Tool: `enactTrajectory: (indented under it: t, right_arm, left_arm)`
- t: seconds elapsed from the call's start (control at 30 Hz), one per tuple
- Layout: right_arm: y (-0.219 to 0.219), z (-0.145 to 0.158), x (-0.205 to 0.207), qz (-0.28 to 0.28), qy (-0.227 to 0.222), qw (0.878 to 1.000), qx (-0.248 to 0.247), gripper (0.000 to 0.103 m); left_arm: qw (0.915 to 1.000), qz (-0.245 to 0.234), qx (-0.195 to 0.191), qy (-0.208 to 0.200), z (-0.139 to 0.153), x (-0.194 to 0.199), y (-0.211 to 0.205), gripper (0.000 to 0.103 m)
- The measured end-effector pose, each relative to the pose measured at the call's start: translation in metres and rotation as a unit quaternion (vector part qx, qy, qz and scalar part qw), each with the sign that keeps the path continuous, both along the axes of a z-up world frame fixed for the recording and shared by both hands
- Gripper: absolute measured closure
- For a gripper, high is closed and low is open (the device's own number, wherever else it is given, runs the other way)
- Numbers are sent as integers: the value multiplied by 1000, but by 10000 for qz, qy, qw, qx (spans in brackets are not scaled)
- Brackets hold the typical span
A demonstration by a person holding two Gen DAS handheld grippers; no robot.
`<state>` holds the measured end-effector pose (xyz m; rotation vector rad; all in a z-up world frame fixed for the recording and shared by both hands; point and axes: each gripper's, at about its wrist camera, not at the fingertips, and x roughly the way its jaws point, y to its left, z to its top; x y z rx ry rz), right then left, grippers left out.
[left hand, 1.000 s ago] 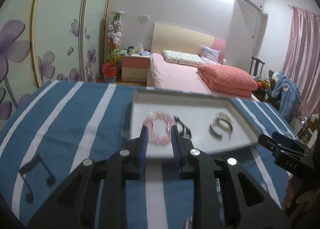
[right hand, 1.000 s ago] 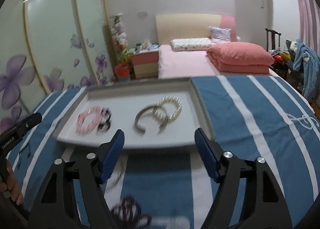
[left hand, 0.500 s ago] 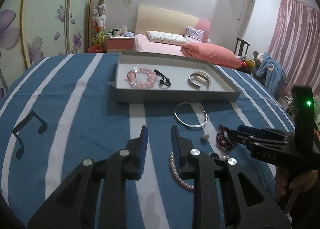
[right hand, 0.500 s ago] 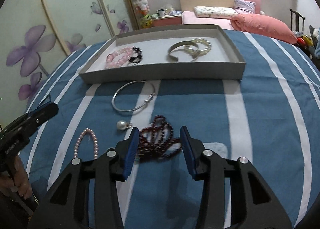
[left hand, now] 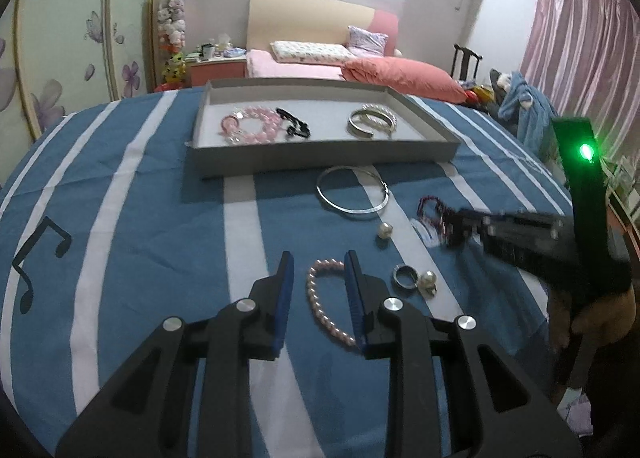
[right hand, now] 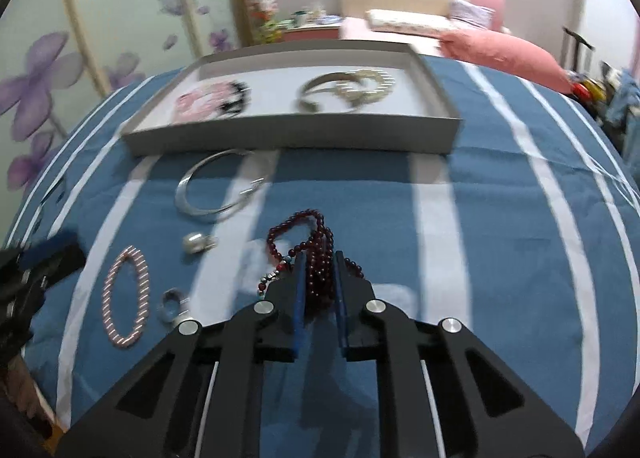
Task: Organize jewelry
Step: 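Grasp the dark red bead strand with the right tool while the left tool moves to the pink pearl bracelet, then grasp the small pink pearl bracelet with the left tool while the right tool lifts the dark red strand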
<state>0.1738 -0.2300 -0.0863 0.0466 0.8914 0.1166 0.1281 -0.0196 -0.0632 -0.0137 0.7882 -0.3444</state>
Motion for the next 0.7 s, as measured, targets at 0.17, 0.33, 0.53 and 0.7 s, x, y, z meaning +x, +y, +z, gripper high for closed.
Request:
enactTrajectory:
  t: [0.17, 0.33, 0.53, 0.7]
  right_arm:
    - [-14, -1, 4, -209, -8, 9998, 55, 90]
    - [-11, -1, 4, -185, -78, 9998, -64, 90]
    - [-11, -1, 3, -182, -78, 9998, -37, 90]
    - [-11, 0, 3, -185, -74, 9998, -13, 90]
  left_arm:
    - [9996, -171, 159, 152, -8, -2, -9, 76]
    - [9981, -260, 445, 339, -19, 0, -19, 77]
    - [9958, -23, 832, 369, -27, 10, -16, 92]
    - [9949, 252, 888, 414, -26, 25, -1, 92]
